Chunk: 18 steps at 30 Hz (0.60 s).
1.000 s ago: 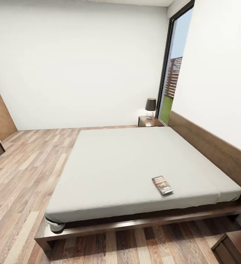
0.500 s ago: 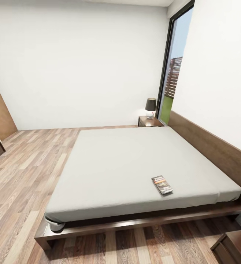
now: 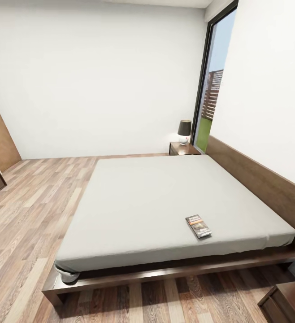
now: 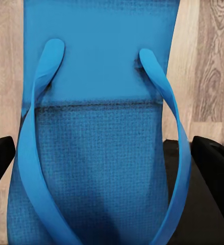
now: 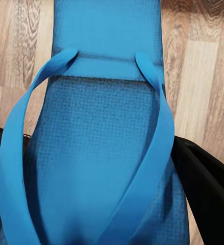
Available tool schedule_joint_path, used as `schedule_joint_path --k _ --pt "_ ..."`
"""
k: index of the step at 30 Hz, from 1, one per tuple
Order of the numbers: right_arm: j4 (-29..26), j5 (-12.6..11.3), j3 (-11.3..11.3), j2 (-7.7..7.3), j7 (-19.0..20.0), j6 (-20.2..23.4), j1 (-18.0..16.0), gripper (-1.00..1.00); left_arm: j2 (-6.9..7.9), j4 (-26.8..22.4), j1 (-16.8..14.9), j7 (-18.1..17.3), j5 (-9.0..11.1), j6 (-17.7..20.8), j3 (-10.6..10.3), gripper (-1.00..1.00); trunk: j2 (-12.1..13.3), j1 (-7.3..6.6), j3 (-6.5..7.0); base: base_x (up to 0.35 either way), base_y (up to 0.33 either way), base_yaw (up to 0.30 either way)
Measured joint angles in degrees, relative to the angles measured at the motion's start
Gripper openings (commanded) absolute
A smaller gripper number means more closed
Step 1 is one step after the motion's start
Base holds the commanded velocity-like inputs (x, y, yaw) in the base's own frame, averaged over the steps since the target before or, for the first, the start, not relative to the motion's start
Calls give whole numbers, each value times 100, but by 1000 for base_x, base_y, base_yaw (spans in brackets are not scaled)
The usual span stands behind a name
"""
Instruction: In the bedroom, move the book from the bed onto either nightstand, and place the two sandals side by side next to the bed.
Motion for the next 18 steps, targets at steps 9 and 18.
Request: schedule_joint_path --k 9,18 --pt "15 -41 -76 -2 -30 58 2 -100 -1 -38 -8 5 21 421 6 -100 0 0 0 0 0 0" --pt "10 -45 -80 -27 -25 19 2 -100 12 -43 -8 -7 37 -8 4 -100 0 0 0 0 0 0"
